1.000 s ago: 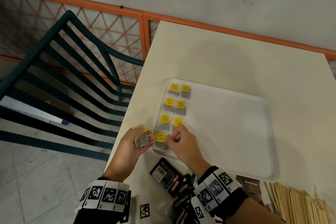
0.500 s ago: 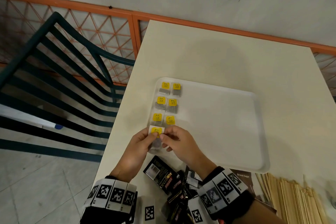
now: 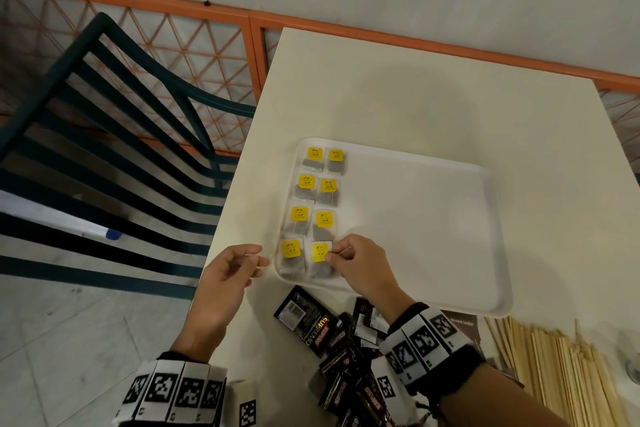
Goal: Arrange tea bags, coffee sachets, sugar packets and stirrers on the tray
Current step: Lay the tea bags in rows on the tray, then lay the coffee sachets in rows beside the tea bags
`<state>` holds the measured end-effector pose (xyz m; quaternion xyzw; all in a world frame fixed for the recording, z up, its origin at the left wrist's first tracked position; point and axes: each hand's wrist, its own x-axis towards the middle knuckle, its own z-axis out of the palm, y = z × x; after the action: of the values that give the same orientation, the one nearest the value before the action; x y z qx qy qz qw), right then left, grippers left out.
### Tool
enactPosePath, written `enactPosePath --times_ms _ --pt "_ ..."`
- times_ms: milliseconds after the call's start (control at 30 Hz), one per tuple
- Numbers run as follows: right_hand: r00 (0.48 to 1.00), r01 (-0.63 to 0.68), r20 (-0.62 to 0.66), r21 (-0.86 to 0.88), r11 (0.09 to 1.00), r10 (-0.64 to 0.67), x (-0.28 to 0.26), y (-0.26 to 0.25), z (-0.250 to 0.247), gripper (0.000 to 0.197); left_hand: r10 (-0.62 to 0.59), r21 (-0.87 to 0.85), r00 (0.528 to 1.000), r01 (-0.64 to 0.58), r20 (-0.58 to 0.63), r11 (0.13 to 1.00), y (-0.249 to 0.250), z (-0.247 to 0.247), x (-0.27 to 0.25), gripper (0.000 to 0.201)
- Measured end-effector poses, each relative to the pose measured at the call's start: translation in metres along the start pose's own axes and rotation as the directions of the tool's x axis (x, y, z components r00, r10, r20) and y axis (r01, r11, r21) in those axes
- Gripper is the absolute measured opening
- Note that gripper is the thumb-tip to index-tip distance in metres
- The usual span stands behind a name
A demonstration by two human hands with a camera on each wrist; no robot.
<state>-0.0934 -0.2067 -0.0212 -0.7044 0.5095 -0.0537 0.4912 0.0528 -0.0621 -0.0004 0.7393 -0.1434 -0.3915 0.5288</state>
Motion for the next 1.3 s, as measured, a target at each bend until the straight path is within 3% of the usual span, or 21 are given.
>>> enactPosePath --times_ms 233,433,567,667,767,867,1000,1067,1167,1300 --pt "0.997 -0.004 -0.076 -0.047 0.999 0.000 -0.010 -0.001 -0.005 0.011 -0.025 0.116 0.995 0.014 0.095 0.993 -0.010 -0.009 -0.011 0.016" --pt "0.989 0.146 0.019 -0.205 0.968 -0.145 -0.046 -0.006 -0.019 0.008 0.014 0.293 0.995 -0.044 0.102 0.955 -0.013 -0.029 -0.022 0.013" --pt "0.914 0.388 0.291 -0.411 0.825 -0.284 -0.075 -0.003 -0.002 0.034 0.032 0.358 0.996 -0.059 0.081 0.932 -0.022 -0.035 -0.033 0.011" --pt "0.865 0.489 0.410 -0.565 0.665 -0.289 -0.084 0.003 0.019 0.055 0.040 0.365 0.998 -0.056 0.050 0.930 -0.032 -0.031 -0.049 0.011" --pt "0.854 0.518 0.403 -0.612 0.597 -0.328 -0.081 0.008 0.028 0.044 0.029 0.325 0.999 -0.037 0.029 0.945 -0.041 -0.022 -0.069 0.012" --pt "0.879 0.474 0.320 -0.512 0.716 -0.353 -0.077 0.003 0.019 0.029 0.051 0.325 0.999 -0.053 0.015 0.944 -0.051 -0.012 -0.085 0.016" --pt "0.904 0.428 0.144 -0.340 0.838 -0.403 -0.078 -0.001 -0.013 0.025 0.141 0.385 0.990 -0.133 0.009 0.913 -0.061 0.000 -0.100 0.020" --pt "0.899 0.436 0.098 -0.284 0.854 -0.426 -0.083 0.005 -0.029 0.023 0.150 0.515 0.982 -0.187 0.112 0.837 -0.066 0.007 -0.104 0.021" --pt "0.890 0.457 0.144 -0.270 0.847 -0.434 -0.093 0.021 -0.043 0.024 0.124 0.708 0.955 -0.285 0.271 0.646 -0.079 0.019 -0.107 0.051" --pt "0.852 0.523 0.232 -0.319 0.791 -0.470 -0.106 0.050 -0.050 0.029 0.215 0.707 0.918 -0.394 0.333 0.587 -0.083 0.042 -0.114 0.053"
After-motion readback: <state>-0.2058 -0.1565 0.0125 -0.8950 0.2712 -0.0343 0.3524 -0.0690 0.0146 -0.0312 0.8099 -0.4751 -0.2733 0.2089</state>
